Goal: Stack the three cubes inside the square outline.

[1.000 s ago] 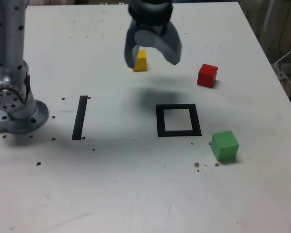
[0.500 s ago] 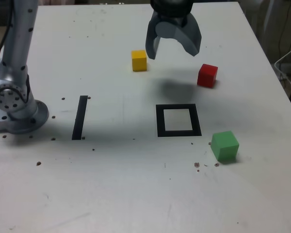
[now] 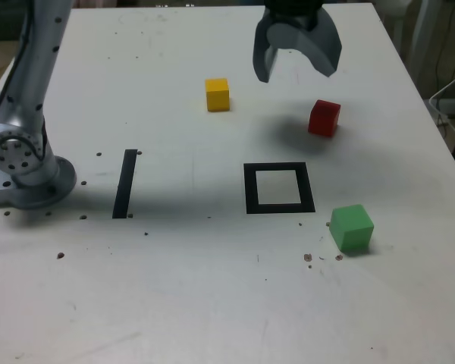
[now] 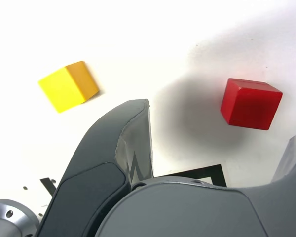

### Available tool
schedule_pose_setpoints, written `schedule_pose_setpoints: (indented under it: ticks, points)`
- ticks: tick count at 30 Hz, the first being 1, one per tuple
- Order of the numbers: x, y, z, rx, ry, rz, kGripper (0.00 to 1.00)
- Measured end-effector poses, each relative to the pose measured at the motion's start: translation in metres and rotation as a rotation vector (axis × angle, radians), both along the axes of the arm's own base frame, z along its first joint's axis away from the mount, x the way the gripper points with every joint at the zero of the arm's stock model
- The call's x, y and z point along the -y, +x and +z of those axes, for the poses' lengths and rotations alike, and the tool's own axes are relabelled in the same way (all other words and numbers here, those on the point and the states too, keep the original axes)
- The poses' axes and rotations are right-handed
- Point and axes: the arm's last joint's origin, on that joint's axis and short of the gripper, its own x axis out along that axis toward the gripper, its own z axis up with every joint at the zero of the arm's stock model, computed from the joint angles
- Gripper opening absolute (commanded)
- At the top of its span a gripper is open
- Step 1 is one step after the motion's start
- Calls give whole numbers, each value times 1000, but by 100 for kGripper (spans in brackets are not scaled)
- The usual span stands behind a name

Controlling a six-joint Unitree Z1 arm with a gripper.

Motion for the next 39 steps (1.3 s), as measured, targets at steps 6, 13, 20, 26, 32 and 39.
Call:
schedule_pose_setpoints:
  ticks: [6,13,20,26,32,39]
  points:
    - [-1,17,-10,-7,-9,-22,93]
    - [4,31,-17,-22,-13,-43,92]
    - [5,40,-31,-41,-24,-49,91]
    - [5,46,-42,-53,-28,-51,88]
    - [6,52,-52,-56,-30,-46,84]
    - [7,56,-60,-54,-42,-44,78]
